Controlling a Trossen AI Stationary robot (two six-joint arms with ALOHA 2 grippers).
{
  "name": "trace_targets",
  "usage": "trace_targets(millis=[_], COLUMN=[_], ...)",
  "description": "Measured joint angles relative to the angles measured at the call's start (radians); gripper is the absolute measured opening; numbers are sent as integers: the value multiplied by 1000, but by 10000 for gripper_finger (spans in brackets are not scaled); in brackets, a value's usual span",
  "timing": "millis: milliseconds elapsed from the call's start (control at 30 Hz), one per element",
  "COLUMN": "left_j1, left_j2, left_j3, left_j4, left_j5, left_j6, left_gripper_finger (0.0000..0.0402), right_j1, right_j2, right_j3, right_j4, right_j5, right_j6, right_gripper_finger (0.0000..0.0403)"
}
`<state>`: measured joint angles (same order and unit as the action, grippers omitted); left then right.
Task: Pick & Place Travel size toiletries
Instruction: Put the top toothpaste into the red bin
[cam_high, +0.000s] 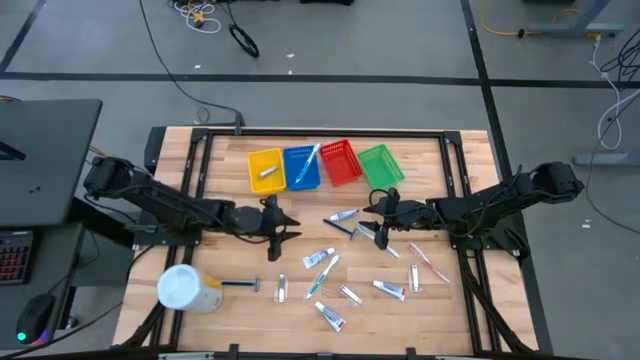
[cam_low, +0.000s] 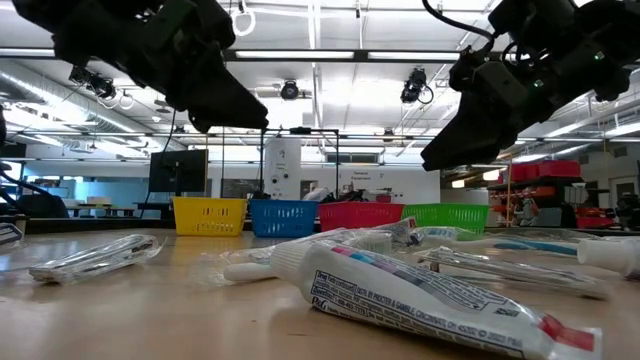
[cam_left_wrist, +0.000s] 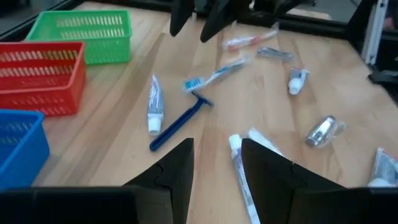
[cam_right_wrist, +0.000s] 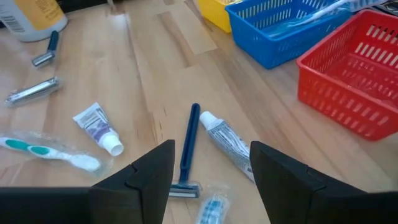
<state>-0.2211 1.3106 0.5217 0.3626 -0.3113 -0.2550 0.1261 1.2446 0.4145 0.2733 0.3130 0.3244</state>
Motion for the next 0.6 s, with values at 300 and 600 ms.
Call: trace_targets(millis=[300, 600], left_j1=[-17, 6], left_j2=[0, 0], left_j3=[-10, -10], left_j4=[-4, -5], left_j5=[-49, -55], left_j6=[20, 31], left_gripper_finger=[142, 142], right_j1=[-2, -51], right_j2=[0, 56], right_j3=[0, -1], right_j4=[5, 7], right_j5=[29, 23], right_j6=[-34, -29], right_gripper_finger=[220, 220])
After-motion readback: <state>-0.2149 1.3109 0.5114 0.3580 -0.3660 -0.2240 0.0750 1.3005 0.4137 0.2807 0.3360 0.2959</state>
